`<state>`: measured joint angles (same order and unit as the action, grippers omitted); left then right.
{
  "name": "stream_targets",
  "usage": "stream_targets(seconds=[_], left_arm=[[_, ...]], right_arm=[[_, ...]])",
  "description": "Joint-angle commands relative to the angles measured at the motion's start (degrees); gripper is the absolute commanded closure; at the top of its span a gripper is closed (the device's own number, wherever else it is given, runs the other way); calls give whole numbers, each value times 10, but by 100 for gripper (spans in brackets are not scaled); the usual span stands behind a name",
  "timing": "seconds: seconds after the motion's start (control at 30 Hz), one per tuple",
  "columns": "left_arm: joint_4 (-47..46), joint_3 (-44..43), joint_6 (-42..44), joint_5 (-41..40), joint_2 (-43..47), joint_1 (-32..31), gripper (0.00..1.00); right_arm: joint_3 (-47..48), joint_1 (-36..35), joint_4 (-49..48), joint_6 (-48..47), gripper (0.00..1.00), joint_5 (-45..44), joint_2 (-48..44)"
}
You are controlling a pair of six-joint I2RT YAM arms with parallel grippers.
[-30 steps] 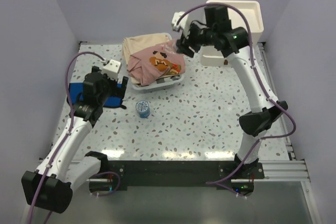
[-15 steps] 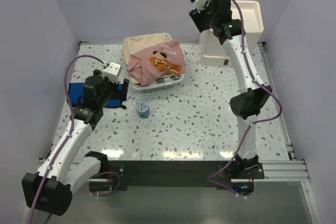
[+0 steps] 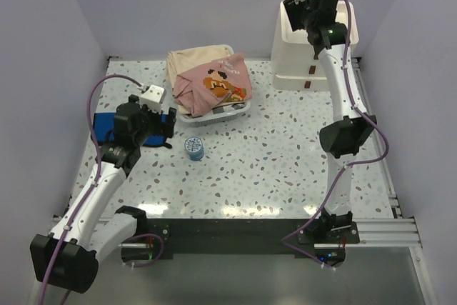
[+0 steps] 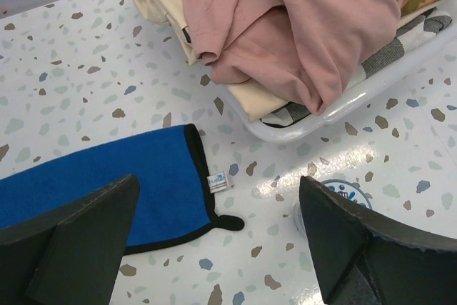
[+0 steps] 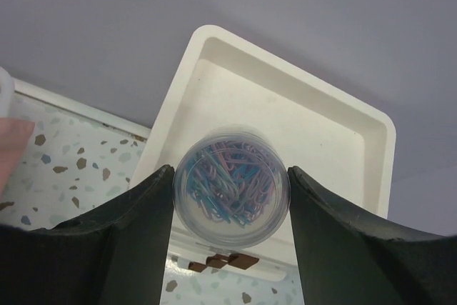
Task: Sort the stationery into containers
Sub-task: Place the stationery in the storage box.
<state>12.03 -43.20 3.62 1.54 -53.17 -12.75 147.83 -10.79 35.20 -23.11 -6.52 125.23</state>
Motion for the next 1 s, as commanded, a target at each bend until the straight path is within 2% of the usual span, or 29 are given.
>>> stream_targets(seconds=[0.0,0.37,0.47,0.5,0.57,0.6,0.73,0.8,0.97], left_arm=[[-17,3,-12,10,-4,4,2],[-6,-9,-7,12,-26,5,2],[-8,-8,-7,17,-30,5,2],[-8,-8,-9,19,-32,5,2],[-7,-10,-9,22,-35,5,2],[-7,-11,-11,23,-36,5,2],[-11,-10,-16,28,-39,5,2],[-15,-9,-18,30,-39,5,2],[-17,-10,-15,21,-29,5,2]], right_arm=[[32,9,-44,32,84,-4,32],[64,27,-83,61,75,10,84],[65,31,-92,80,62,10,90],[65,33,-98,96,48,11,91],[63,35,-104,107,36,2,93],[64,35,-110,115,25,4,94],[67,35,-120,123,13,28,89],[69,35,-122,121,10,26,80],[47,19,-109,76,1,-20,12]])
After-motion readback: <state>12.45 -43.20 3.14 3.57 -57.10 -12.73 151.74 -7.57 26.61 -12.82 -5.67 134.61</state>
